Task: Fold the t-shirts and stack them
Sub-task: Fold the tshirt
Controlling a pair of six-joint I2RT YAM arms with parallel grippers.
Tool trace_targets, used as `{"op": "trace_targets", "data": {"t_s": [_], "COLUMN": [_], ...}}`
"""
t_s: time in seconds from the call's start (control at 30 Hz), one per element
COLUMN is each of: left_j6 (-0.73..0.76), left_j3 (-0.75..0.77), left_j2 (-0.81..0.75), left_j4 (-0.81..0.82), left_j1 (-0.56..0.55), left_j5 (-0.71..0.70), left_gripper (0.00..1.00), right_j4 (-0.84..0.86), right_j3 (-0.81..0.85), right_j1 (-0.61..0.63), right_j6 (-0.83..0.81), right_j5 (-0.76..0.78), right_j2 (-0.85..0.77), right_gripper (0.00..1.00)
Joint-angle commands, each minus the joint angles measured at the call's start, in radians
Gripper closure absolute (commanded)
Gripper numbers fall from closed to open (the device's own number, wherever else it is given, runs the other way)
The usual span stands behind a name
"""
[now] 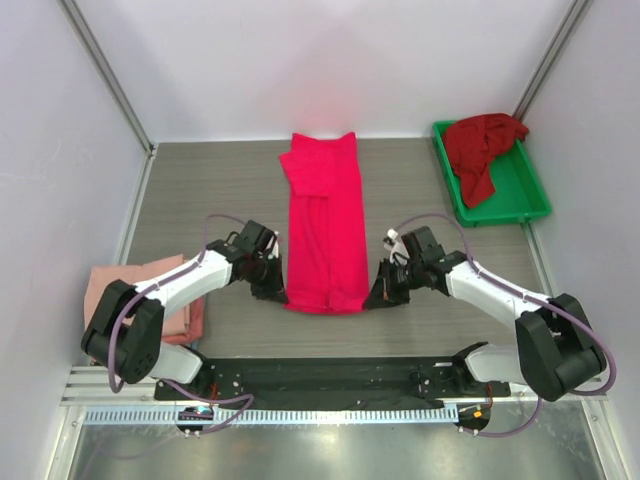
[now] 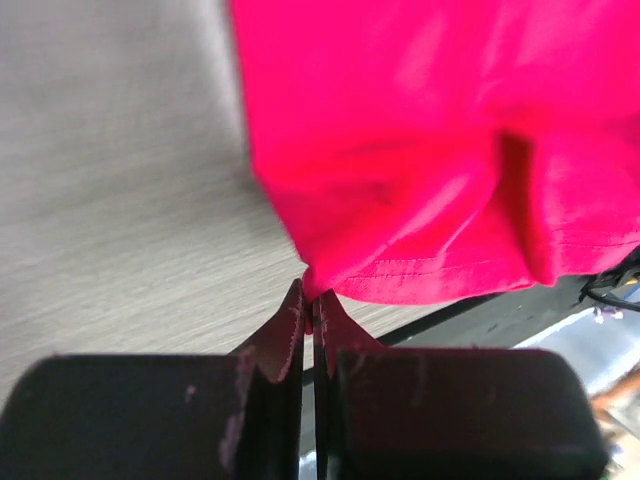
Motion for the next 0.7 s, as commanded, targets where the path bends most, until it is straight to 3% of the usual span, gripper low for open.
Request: {"op": "trace_targets", "data": {"t_s": [0.0,0.23,0.67], "left_j6": [0.097,0.172,0.266], "left_j3": [0.088,0.256,0.666], "left_j2": [-0.043,0.0,0.332], "left_j4": [-0.031,-0.065,-0.035], "left_j1": [0.011,0.051,0.08], "left_j5": [-0.069,-0.162,-0.26], "left_gripper": [1.0,1.0,1.0], "right_j4": [-0.039,-0.02,0.112], "right_j3": [0.117,0.272,0.645], "right_j1": [-0.021,-0.108,-0.21], "right_j6": [-0.079,-0.101,-0.112], "right_j5": [0.001,0.008,0.005], "right_j2": [-0.012,0.085,0.414], "right_gripper": [0.99,0.99,0.98]}}
